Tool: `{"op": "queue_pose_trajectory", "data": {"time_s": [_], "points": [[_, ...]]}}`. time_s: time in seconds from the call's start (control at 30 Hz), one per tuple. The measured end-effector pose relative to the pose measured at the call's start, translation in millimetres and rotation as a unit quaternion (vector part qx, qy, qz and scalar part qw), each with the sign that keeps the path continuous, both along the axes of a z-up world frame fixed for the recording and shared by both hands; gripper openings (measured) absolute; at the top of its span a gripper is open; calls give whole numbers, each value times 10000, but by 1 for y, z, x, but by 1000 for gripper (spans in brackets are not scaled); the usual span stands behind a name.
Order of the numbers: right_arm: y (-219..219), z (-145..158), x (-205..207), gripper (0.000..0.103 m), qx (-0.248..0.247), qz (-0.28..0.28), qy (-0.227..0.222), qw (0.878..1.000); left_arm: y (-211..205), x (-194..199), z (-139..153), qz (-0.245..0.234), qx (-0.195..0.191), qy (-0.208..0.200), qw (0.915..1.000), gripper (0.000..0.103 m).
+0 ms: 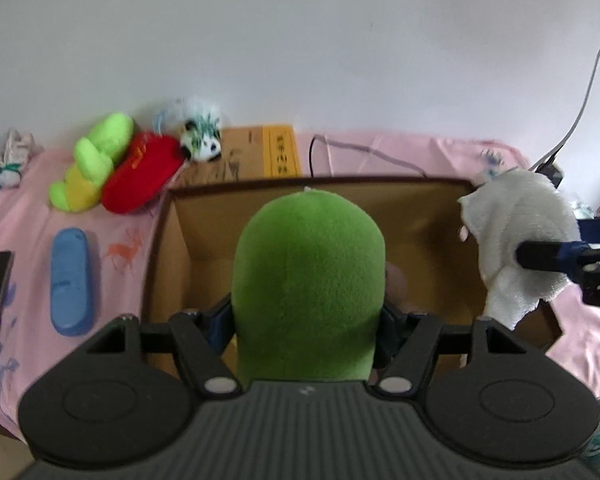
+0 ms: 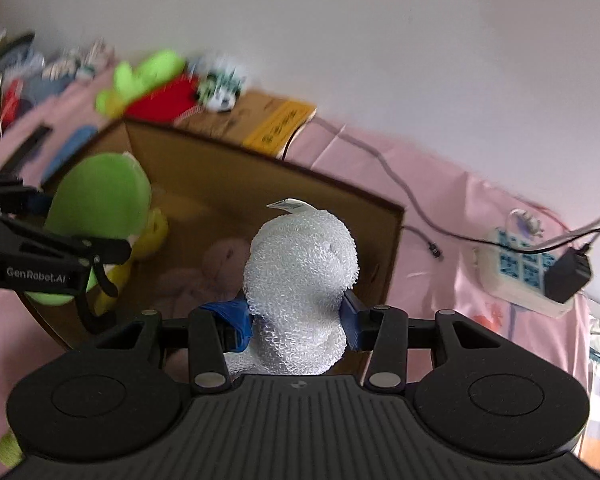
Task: Organize soft objects
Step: 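Carry the green plush and white fluffy plush into the brown box, then open the left tool on the green plush while the right releases the white plush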
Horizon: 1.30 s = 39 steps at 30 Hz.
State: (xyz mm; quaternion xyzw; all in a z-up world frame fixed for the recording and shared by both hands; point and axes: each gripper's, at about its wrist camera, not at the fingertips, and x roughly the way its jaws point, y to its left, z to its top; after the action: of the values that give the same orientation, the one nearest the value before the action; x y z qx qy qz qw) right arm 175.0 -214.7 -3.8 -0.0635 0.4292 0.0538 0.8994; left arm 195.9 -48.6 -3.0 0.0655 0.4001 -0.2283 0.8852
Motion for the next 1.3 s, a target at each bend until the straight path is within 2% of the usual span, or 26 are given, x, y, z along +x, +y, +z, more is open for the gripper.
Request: {"op": "queue_pose_trajectory", "data": {"time_s": [0.23,0.4,0.5,0.73,1.03,1.2,1.3], "points": [[0,-24,22,32,-47,157,401,9991,-9,18,-34,241,269,448,9983,70],[-3,-25,25,33,-63,263,570,9980,-11,23,-52,372,405,668,9962,74],[-12,-17,25,33,299,239,595,9975,-10,22,-55,381,466,657,9960,76],[-32,10,11,33,932,-139,348,9949,-7,14,-36,444,410,503,9969,87],[-34,41,-32,33,2083,-594,-175,9761,-4,-13,10,544,527,-158,9970,87],[-17,52,-61,33,2155,-810,-695,9706,4,-31,29,602,593,-449,9954,87],[-7,53,-79,33,2224,-986,-844,9663,12,-42,36,689,650,-551,9940,88]]}}
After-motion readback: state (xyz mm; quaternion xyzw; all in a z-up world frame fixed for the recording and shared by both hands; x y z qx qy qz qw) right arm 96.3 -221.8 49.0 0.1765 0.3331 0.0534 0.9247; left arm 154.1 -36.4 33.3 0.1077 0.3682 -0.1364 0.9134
